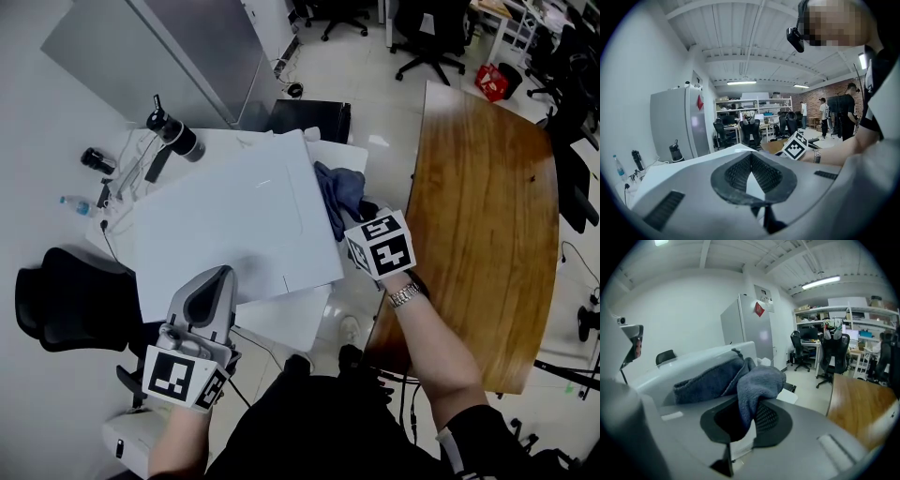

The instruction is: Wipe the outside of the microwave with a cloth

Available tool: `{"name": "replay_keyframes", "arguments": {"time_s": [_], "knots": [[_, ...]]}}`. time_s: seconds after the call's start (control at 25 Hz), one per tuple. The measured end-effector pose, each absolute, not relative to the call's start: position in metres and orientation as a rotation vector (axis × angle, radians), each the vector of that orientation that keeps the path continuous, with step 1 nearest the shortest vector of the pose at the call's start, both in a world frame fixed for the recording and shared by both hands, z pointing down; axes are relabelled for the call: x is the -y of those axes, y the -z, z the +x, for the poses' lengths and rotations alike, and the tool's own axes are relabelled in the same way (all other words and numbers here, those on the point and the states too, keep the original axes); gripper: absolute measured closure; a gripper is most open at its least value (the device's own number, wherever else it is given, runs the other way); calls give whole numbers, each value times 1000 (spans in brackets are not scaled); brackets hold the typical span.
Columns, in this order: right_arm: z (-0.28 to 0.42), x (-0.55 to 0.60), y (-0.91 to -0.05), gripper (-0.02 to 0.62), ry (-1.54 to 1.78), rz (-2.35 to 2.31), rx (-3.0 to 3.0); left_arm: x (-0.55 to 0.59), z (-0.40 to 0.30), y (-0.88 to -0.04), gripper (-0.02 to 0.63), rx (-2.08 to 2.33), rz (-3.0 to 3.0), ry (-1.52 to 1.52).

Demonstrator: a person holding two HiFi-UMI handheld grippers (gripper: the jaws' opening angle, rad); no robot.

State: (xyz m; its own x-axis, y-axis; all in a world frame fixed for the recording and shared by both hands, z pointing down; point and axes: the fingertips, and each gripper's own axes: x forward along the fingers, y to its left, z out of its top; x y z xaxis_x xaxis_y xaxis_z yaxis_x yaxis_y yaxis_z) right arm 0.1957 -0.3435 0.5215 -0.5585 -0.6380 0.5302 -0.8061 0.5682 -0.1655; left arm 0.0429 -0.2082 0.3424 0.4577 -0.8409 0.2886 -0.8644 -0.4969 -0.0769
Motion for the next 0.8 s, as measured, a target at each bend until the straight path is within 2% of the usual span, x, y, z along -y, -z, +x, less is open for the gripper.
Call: {"name": "replay_keyframes", "arguments": {"time_s": [0.8], "knots": [[192, 351, -617, 549, -607, 1081, 2252, 194, 36, -350, 603, 1610, 2544, -492]]}}
